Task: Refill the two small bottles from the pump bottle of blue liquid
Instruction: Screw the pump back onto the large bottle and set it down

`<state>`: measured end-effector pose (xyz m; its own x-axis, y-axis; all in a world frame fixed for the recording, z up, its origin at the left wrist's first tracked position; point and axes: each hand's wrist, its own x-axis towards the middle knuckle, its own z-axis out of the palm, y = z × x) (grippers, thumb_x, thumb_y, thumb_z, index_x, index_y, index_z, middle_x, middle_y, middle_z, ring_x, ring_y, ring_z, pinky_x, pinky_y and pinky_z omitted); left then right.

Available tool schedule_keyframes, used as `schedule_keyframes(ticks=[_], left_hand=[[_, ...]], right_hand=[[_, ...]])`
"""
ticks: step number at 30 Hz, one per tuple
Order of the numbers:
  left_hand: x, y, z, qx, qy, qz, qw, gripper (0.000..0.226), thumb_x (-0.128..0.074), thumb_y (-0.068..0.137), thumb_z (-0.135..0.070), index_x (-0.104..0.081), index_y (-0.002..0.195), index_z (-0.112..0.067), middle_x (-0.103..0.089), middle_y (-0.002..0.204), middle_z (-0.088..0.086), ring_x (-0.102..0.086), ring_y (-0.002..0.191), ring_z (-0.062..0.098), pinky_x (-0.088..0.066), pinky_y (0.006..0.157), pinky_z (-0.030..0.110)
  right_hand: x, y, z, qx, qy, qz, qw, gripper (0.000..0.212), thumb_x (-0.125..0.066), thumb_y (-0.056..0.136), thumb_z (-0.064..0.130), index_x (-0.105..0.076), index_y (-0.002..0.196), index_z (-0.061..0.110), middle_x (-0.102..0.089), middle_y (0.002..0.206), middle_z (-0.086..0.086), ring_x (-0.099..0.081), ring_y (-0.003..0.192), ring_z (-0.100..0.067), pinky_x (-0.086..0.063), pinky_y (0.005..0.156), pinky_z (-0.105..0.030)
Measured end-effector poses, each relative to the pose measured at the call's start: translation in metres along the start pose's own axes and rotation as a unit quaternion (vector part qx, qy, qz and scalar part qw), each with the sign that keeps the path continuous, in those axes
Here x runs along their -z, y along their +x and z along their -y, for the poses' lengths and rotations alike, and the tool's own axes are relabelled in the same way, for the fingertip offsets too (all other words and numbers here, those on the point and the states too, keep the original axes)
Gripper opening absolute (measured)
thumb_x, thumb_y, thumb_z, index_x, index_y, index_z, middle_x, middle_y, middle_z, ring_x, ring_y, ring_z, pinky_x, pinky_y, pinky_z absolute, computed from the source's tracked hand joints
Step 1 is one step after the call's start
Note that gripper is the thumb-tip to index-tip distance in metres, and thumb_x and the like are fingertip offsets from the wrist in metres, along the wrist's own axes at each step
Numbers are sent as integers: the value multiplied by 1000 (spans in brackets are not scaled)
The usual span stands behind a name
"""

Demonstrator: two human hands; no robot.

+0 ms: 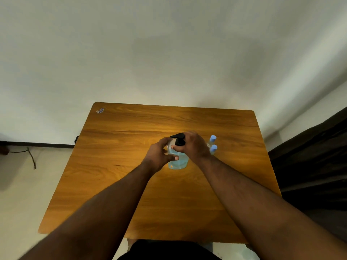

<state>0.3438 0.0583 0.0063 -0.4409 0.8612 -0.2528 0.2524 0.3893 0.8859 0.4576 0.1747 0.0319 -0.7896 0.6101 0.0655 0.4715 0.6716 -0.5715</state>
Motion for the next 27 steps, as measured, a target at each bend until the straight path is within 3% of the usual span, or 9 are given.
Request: schedule_keyframes(ticks=[4,9,11,13,17,22,24,27], left_hand=[[-7,-5,2,-3,-31,10,999,80,-87,66,-17,-44,133,-28,-59,119,-13,-57,105,4,-46,73,4],[-5,-7,10,11,-79,-32,996,80,-86,64,-9,-50,131,-33,-62,121,-7,-59,110,14,-58,81,32],[10,-7,17,12,-78,-37,996,81,-87,60,-15,-52,130,-34,-63,121,-6,-58,114,16,-59,83,40],[36,-2,26,10,-66,-33,997,84,-87,57,-21,-51,132,-32,-63,122,-4,-57,115,16,-59,84,41],[98,8,43,0,-81,-48,996,79,-88,63,-10,-53,132,-26,-62,123,-5,-59,113,14,-59,81,29],[179,31,60,22,-98,-68,993,81,-86,65,-4,-50,136,-23,-57,126,-6,-58,112,15,-56,85,31],[207,44,68,25,-86,-66,994,80,-87,64,-4,-52,134,-23,-58,129,-1,-57,116,22,-56,90,39],[234,55,85,36,-94,-70,992,80,-86,64,-2,-52,134,-23,-57,130,1,-56,119,24,-54,94,43]], right_hand=[[-3,-6,0,-12,25,-25,999,34,-76,72,37,-67,99,18,-64,91,-1,-55,86,-17,-44,69,-29],[-6,-5,7,4,31,-17,999,34,-76,74,36,-66,100,16,-63,92,-1,-55,88,-17,-47,71,-31],[-9,2,14,19,36,-9,999,35,-77,73,38,-67,100,18,-62,89,3,-56,84,-16,-47,68,-29],[-15,14,29,29,54,4,998,36,-78,72,37,-68,101,17,-60,87,5,-55,80,-13,-45,66,-24],[-30,41,63,48,95,-1,994,40,-76,77,27,-65,113,15,-65,100,0,-57,85,-11,-48,68,-20],[-54,73,90,21,79,-4,997,31,-71,82,17,-67,112,9,-67,105,-5,-57,86,-9,-45,69,-12],[-67,84,98,18,77,6,997,30,-70,83,16,-67,111,10,-67,104,-5,-56,87,-7,-43,70,-10],[-85,95,108,13,79,23,997,28,-70,83,16,-67,111,11,-66,105,-4,-57,88,-8,-49,74,-17]])
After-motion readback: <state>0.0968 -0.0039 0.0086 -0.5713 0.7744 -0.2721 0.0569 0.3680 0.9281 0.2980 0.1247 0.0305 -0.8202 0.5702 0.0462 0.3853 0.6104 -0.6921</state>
